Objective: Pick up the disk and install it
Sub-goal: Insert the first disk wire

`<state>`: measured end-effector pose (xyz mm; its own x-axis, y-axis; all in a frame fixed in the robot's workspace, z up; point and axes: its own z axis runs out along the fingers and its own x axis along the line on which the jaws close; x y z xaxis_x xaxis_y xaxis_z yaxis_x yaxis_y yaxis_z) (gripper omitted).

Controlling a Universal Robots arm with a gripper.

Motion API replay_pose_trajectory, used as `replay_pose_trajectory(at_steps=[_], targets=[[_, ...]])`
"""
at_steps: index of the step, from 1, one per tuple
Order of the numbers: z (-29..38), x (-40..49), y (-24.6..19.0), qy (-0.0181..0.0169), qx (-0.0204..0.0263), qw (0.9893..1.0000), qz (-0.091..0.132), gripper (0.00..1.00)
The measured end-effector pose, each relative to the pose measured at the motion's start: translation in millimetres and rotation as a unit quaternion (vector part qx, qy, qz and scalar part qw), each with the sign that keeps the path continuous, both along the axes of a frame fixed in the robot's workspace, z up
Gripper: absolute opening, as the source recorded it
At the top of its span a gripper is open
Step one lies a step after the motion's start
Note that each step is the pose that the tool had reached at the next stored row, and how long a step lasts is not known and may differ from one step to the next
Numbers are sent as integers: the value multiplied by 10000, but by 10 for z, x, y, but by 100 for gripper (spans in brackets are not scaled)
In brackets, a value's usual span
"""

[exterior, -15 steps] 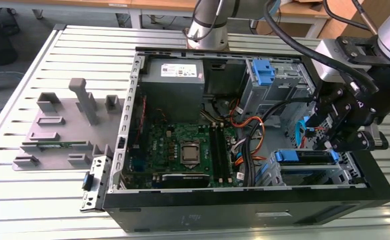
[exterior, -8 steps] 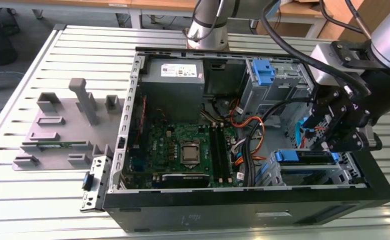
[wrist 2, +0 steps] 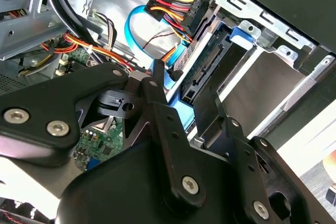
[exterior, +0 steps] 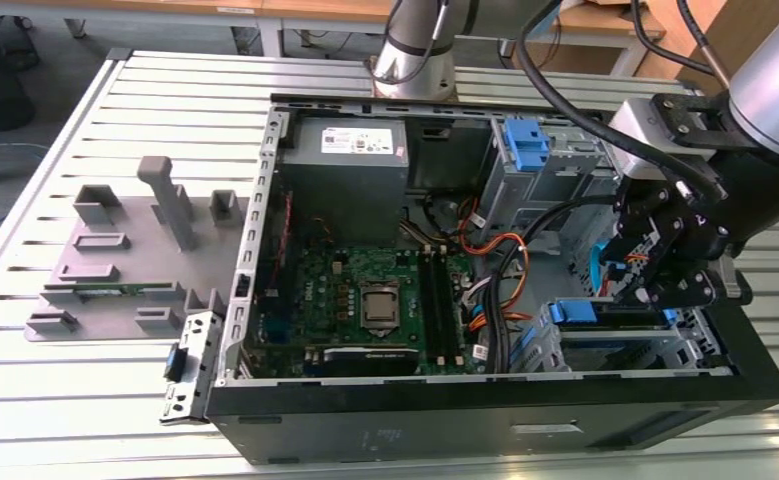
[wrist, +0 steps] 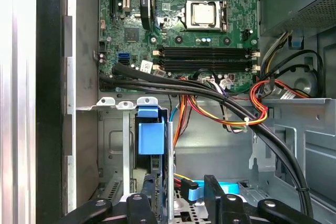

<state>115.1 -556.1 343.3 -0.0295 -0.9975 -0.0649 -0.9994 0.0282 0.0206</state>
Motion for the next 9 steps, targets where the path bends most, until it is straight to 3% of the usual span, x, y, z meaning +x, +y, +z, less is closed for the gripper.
replay_pose_trajectory(at_steps=[9], targets=[[-3, 0, 0, 0, 1, 10000, 0, 49]])
